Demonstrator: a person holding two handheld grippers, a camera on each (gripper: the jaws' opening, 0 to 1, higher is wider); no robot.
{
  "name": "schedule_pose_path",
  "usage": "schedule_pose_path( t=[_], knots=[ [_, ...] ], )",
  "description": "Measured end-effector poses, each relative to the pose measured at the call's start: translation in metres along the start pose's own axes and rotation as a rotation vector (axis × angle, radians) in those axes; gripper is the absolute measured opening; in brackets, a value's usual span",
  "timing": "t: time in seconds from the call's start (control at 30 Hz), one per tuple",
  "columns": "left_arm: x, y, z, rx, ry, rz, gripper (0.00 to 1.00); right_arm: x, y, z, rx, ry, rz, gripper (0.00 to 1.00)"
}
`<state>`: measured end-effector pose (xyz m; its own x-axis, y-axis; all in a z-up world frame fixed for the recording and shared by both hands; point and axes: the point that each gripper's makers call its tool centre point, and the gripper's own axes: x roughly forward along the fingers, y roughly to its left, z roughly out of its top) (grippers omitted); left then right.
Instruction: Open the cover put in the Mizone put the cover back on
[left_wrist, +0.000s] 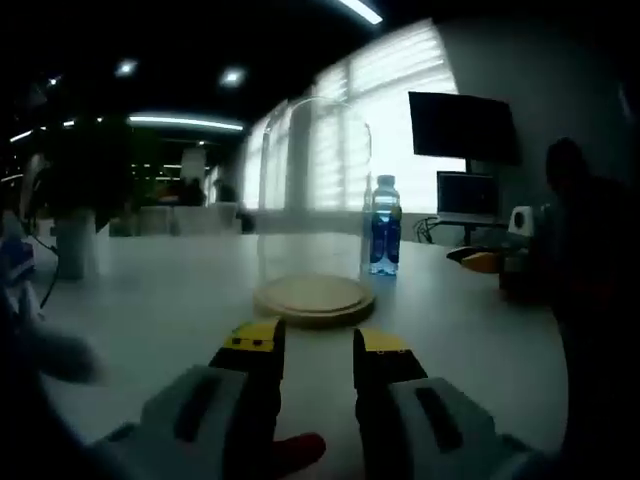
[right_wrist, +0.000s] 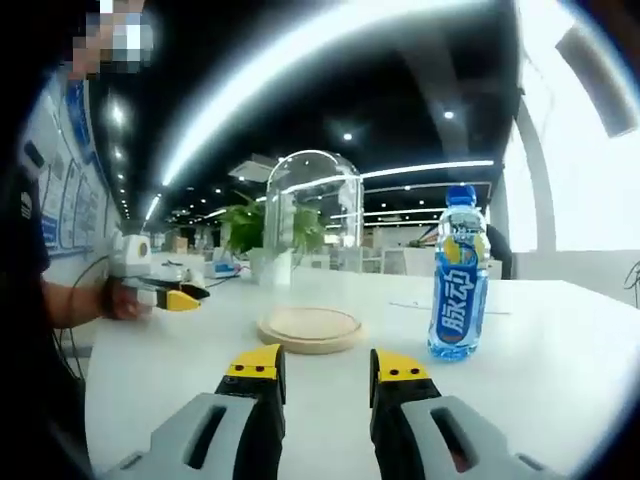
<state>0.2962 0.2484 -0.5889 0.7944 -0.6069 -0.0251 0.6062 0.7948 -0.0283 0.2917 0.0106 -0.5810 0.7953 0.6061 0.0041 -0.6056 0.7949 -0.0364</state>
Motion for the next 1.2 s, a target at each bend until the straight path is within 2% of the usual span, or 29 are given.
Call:
schedule_pose_path(
  t=[0.33, 0.4, 0.43, 0.47, 0.53, 0.83, 1.2],
  knots=[
    [-0.001, 0.001, 0.000, 0.008, -0.002, 0.003, 0.21, -0.001, -0.001, 0.000, 0.005, 0.001, -0.008, 0.27],
    [-0.004, 0.004, 0.003, -0.003, -0.015, 0.021, 0.21, -0.001, -0.001, 0.002, 0.001, -0.009, -0.011, 0.27],
    [-0.004, 0.005, 0.005, 0.004, -0.027, 0.027, 0.21, -0.001, 0.001, 0.004, 0.002, -0.020, 0.009, 0.27],
    [-0.004, 0.005, 0.005, 0.003, -0.029, 0.025, 0.21, 0.001, 0.002, 0.002, 0.020, -0.013, 0.026, 0.28],
    [0.000, 0.005, 0.003, -0.006, -0.019, 0.014, 0.21, 0.003, -0.003, -0.003, 0.039, 0.013, 0.007, 0.28],
    [0.002, 0.002, 0.001, -0.008, -0.010, 0.003, 0.21, 0.000, -0.009, -0.004, 0.019, 0.010, -0.018, 0.28],
    [-0.001, 0.002, 0.001, 0.003, -0.010, 0.014, 0.21, 0.000, -0.007, -0.007, -0.014, 0.018, -0.008, 0.28]
  ],
)
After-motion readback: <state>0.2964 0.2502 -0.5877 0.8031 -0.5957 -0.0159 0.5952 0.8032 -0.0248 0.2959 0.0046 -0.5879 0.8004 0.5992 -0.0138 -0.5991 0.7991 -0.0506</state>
